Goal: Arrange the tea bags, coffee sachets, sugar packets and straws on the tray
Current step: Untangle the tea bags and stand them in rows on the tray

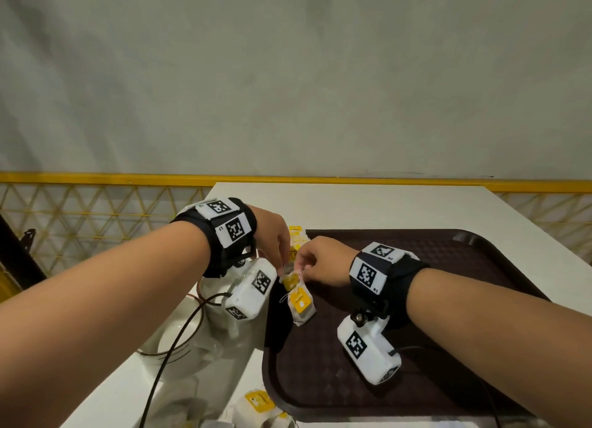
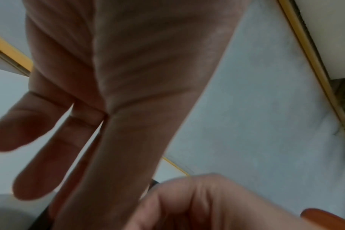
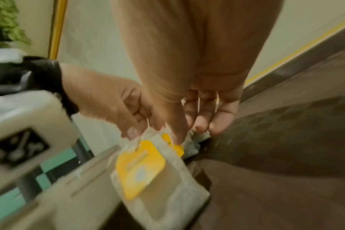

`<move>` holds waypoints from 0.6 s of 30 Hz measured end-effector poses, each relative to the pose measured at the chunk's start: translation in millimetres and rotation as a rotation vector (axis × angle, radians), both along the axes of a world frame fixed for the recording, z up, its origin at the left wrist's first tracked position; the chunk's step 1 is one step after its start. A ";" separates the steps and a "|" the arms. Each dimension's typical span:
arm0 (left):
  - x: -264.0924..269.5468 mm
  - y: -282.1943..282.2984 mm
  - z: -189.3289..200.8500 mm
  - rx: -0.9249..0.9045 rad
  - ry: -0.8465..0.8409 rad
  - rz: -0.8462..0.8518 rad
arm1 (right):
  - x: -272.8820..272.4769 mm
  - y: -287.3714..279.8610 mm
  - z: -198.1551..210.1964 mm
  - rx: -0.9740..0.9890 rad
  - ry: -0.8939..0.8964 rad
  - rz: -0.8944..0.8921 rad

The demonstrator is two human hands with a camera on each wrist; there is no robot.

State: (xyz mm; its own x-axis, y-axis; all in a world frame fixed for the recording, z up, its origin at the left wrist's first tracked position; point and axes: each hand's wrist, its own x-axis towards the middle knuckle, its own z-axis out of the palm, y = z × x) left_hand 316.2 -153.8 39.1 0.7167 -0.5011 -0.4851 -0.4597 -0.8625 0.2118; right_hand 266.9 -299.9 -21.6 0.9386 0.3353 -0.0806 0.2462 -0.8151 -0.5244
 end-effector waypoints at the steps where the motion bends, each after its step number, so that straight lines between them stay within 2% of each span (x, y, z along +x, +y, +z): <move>1: -1.5 -0.8 -2.2 0.020 0.009 -0.015 | 1.2 -1.6 0.1 0.049 0.054 -0.030; 5: -2.7 -7.9 -12.6 0.049 -0.033 -0.021 | 0.5 -8.6 1.5 0.195 0.230 -0.093; 8: -2.9 -14.3 -16.8 0.075 -0.086 -0.020 | 1.1 -18.1 2.5 0.243 0.251 -0.134; 12: -2.8 -15.8 -15.8 0.112 -0.158 0.027 | 4.7 -32.2 2.6 0.325 0.262 -0.282; 18: 8.8 -9.0 -12.1 -0.045 -0.123 0.179 | 5.4 -24.1 -6.4 0.482 0.329 -0.308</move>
